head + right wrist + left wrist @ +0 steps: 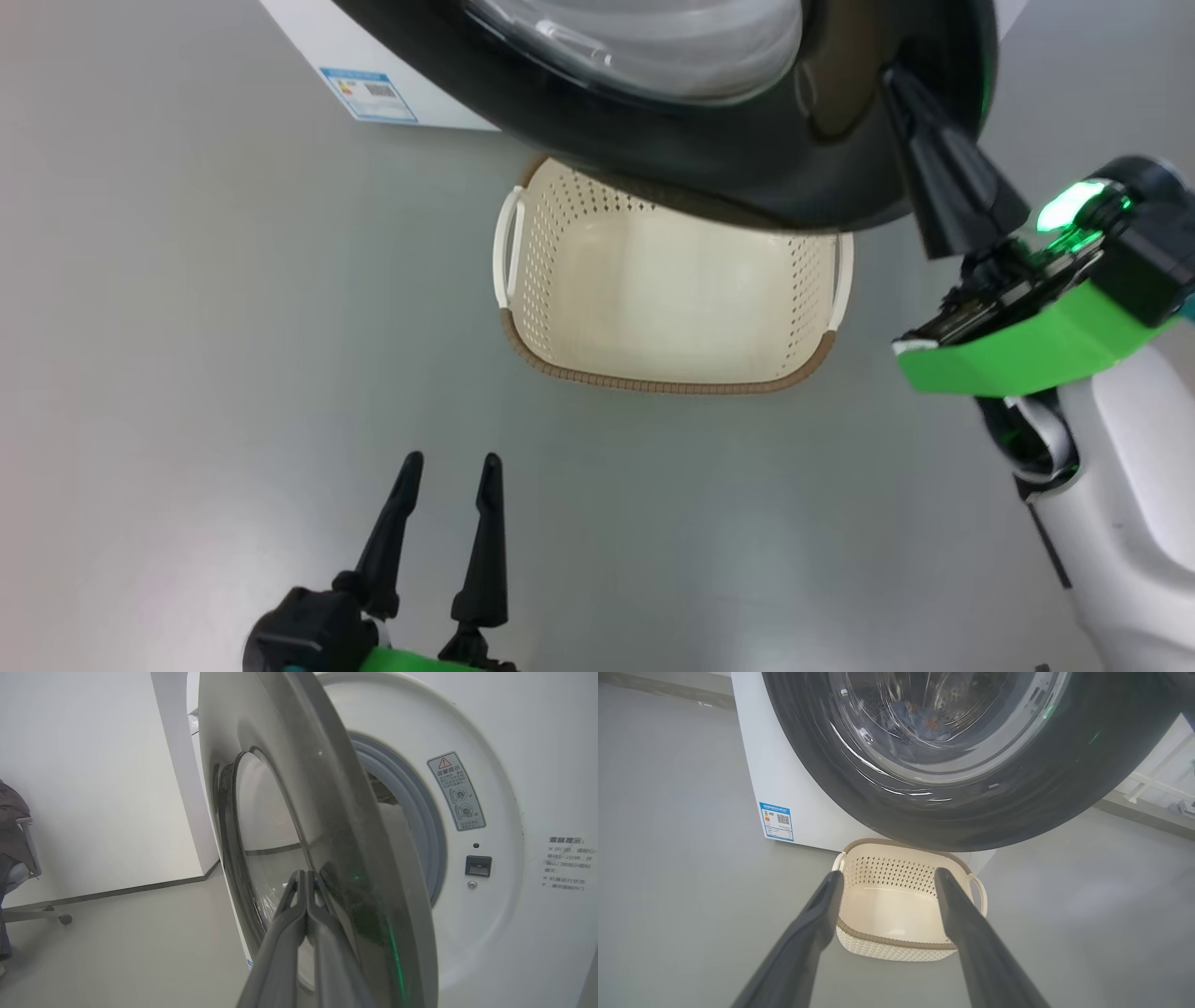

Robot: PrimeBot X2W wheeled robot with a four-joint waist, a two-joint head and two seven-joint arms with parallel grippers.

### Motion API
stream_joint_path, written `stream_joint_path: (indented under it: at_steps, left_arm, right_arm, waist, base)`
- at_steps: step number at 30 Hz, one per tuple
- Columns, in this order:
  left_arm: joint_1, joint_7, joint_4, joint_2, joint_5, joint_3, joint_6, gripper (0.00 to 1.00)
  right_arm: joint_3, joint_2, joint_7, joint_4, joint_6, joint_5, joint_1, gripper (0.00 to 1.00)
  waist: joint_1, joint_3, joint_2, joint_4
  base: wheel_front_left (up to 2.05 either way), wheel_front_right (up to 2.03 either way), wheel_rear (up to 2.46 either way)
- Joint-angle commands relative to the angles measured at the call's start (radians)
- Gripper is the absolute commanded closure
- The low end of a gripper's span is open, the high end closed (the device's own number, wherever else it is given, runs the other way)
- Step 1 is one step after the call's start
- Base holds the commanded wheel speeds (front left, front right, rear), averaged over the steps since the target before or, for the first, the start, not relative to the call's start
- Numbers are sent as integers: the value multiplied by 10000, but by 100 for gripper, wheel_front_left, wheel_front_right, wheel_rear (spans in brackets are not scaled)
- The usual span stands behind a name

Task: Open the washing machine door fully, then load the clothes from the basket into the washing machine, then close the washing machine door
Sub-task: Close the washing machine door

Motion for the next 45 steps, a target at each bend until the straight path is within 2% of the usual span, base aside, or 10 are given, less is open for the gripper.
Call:
stream_joint_path:
  at_steps: [1, 16, 22, 29, 35, 45]
  left_arm:
    - [-219, -63, -330, 30, -3, 178, 81, 0]
    - [-584, -63, -688, 30, 306, -796, 590, 0]
    - [-590, -63, -762, 30, 366, -945, 663, 0]
    - [-577, -63, -827, 30, 411, -1274, 627, 0]
    - [-375, -63, -883, 30, 389, -1666, 597, 0]
    - [-75, -63, -1005, 30, 345, -1781, 622, 0]
  right_arm:
    - [36, -51, -48, -319, 14, 81, -198, 100]
    - [-139, -1128, -48, -175, 14, 31, -2432, 100]
    - [-104, -1725, -48, 18, 14, -84, -3425, 100]
    - [-202, -2248, -48, 520, 14, -160, -4211, 100]
    - [-356, -2587, -48, 1316, 14, -370, -4952, 100]
    - [-947, -2863, -48, 3649, 14, -1156, -6623, 100]
  waist:
    - [0, 290, -1, 32]
    - [0, 1657, -1, 231]
    - [0, 1925, -1, 225]
    - [0, 1999, -1, 590]
    - [0, 1978, -1, 1048]
    - [0, 1924, -1, 1291]
  base:
    - [0, 0, 0]
    - [0, 0, 0]
    - [0, 0, 0]
    - [0, 0, 0]
    - [0, 0, 0]
    - [0, 0, 0]
